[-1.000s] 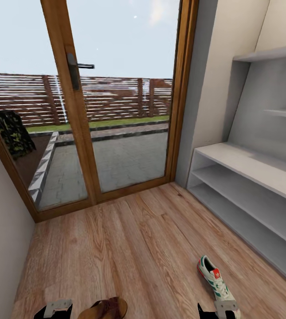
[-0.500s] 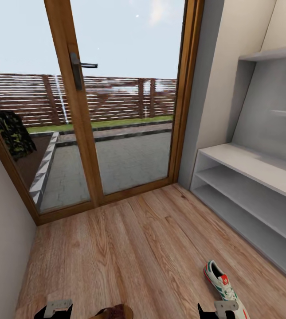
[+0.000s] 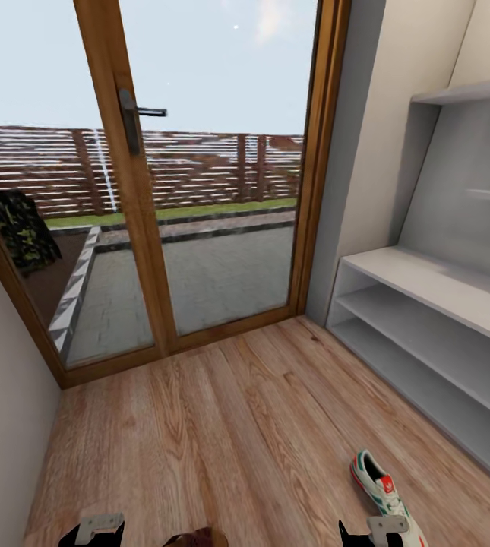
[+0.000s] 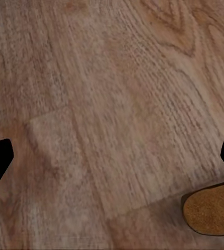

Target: Pick up the two gym shoes and the two sandals from the corridor floor and place them onto the hallstand (shoe rack) in the corridor, making sure they are on the rack and not on the floor. Arrange them so the two gym shoes are next to each other and the two sandals are next to each other.

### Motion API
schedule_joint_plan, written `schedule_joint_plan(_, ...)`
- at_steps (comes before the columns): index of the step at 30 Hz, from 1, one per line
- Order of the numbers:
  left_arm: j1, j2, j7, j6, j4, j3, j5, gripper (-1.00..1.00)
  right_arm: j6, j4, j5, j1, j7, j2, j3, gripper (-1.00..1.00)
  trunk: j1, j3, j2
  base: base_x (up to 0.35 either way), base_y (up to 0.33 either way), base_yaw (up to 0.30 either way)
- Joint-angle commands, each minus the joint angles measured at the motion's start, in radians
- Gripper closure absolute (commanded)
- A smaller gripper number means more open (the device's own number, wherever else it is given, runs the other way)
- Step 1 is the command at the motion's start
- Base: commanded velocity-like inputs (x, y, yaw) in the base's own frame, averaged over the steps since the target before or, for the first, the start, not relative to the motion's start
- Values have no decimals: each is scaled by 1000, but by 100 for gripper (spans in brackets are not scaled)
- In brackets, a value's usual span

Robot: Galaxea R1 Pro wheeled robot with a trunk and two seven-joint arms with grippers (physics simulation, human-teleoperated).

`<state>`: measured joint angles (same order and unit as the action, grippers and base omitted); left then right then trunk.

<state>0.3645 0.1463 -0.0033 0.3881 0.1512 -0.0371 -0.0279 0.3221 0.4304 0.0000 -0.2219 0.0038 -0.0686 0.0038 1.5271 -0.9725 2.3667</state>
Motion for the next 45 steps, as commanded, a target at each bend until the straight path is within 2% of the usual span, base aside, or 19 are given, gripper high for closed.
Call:
schedule_joint_plan(1, 1, 0, -1, 3, -1, -3, -3, -100, 3, -1, 0, 0, 1, 0, 0, -100, 0, -1, 0, 149, 1, 0)
schedule_joint_plan(23, 1, 0, -1, 3, -1, -3, -2, -100, 3, -3, 1, -1, 2, 0, -1, -100, 0, -1, 0, 58, 0, 0)
schedule_joint_plan(28, 1, 7, -7, 4, 9, 13, 8, -100, 2, -4, 3, -1, 3, 0, 1, -100, 0, -1, 0, 0, 0, 0)
schedule_joint_plan(30, 8, 19, -59, 3, 16, 33, 37, -100, 2, 12, 4, -2, 4, -1, 2, -100, 0, -1, 0, 0, 0, 0)
schedule_joint_plan(34, 12, 39, -134, 3, 18, 38, 54, -100, 1, 53, 6, -2, 5, -2, 2, -100, 0, -1, 0, 0, 0, 0)
schedule_joint_plan(35, 16, 64, -218, 2, 19, 40, 66, -100, -2, 112, 21, -2, 6, -3, 4, -100, 0, -1, 0, 0, 0, 0)
schedule_joint_plan(40, 19, 86, -312, 0, 23, 41, 75, -100, -5, 190, 61, -7, 7, -4, 6, -100, 0, -1, 0, 0, 0, 0)
schedule_joint_plan(41, 21, 89, -329, -1, 25, 42, 76, -100, -7, 215, 81, -14, 10, -3, 7, -100, 0, -1, 0, 0, 0, 0)
schedule_joint_plan(45, 33, 95, -400, -6, 40, 43, 103, -100, -19, 253, 120, -38, 45, -1, 8, -100, 0, -1, 0, 0, 0, 0)
